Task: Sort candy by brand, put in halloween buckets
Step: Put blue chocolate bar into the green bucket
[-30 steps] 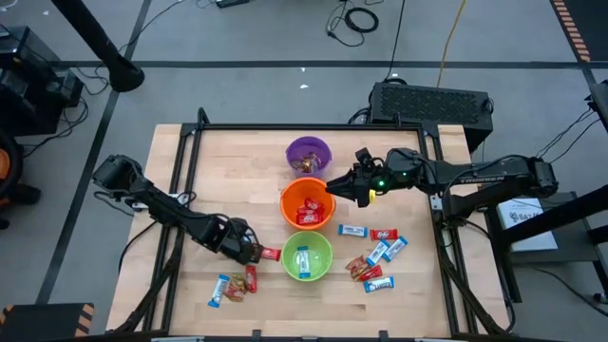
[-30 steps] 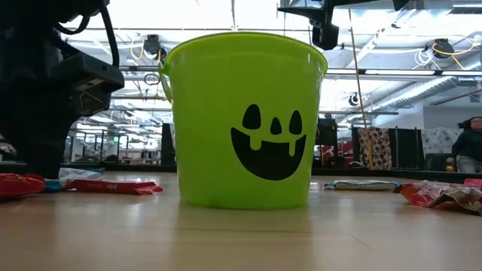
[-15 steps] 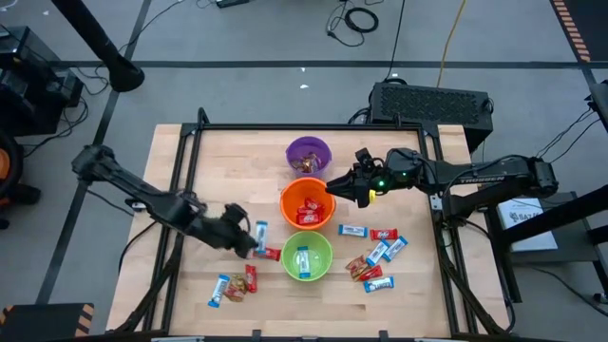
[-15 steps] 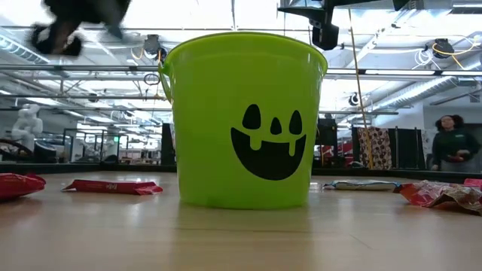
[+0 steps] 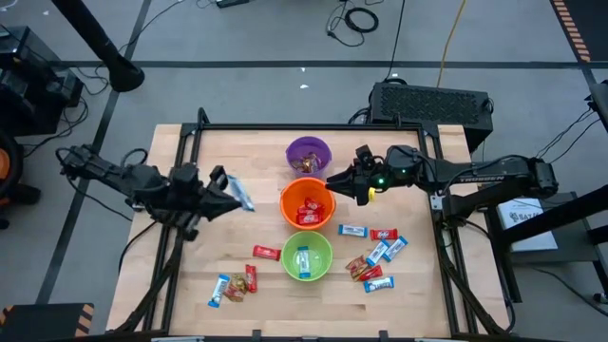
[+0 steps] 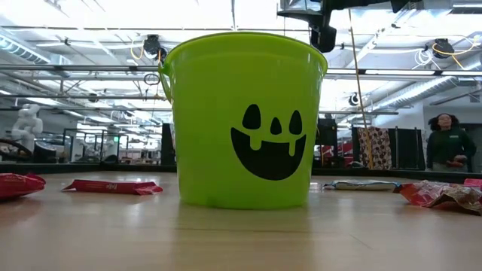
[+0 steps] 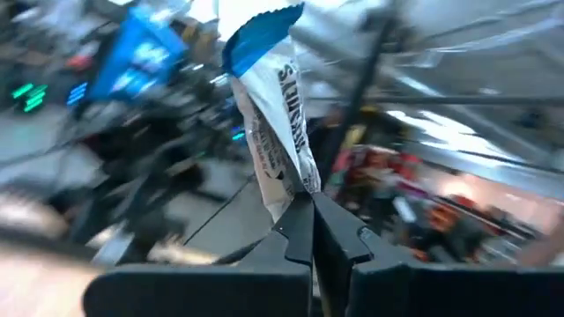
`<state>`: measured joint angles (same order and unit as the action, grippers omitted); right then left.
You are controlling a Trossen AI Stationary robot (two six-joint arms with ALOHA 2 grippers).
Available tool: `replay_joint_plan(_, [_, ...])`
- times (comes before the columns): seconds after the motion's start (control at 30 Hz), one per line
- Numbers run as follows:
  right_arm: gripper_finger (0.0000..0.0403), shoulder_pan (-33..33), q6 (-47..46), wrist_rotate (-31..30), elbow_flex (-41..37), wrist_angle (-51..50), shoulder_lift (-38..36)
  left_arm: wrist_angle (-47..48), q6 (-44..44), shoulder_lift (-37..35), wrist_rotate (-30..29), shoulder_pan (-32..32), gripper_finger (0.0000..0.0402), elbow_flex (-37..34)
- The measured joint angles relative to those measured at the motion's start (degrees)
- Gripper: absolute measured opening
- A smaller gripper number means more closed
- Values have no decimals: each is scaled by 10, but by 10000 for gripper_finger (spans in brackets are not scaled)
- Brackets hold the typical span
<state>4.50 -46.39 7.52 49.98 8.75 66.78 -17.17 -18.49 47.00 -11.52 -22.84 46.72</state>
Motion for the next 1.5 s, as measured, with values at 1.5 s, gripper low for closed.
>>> replay_joint_plan(1.5, [202, 107, 18, 314, 0, -7, 0, 244, -111, 274, -100, 61, 0, 307])
